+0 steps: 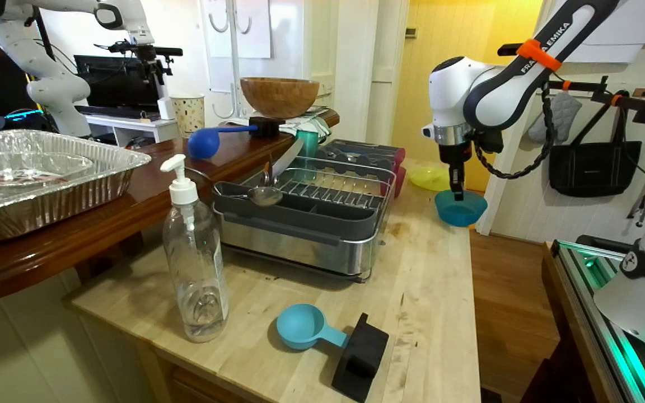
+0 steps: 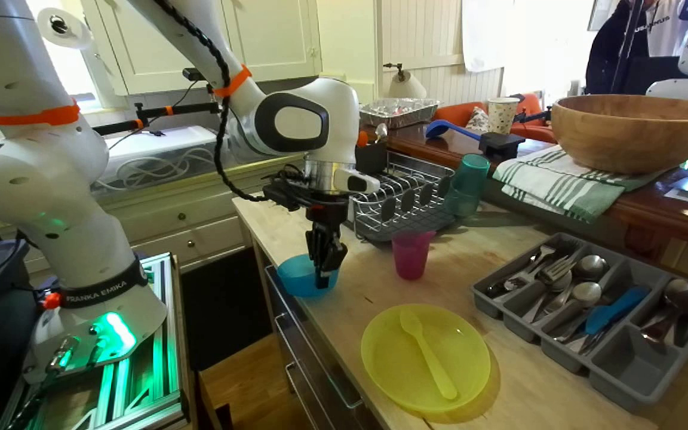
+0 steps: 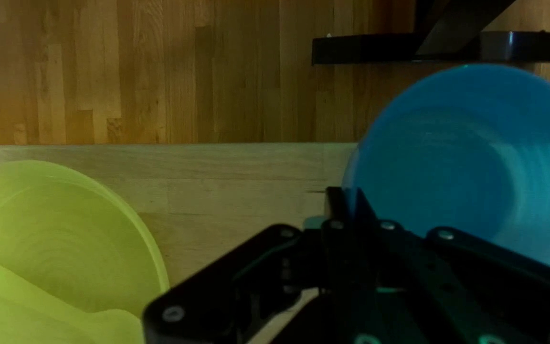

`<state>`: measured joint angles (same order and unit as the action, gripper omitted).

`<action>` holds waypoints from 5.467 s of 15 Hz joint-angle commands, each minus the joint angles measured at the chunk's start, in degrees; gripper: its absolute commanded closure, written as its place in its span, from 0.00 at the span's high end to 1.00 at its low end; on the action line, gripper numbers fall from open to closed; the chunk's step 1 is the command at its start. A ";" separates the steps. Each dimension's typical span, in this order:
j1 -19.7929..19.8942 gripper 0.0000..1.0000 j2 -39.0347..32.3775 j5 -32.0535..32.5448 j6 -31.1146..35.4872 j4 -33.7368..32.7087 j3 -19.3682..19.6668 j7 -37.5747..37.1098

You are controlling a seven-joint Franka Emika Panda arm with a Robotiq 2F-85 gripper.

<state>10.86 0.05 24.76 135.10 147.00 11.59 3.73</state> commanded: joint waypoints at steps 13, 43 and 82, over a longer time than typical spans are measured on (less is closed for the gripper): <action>2.93 0.01 -7.39 2.88 9.61 -2.59 3.86 -11.50; 8.33 1.00 11.74 6.61 13.39 -2.29 1.91 -19.71; 8.33 1.00 -26.71 -18.85 21.65 -43.58 7.75 -14.42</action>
<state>20.16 -24.35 7.72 157.95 106.76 17.96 -9.72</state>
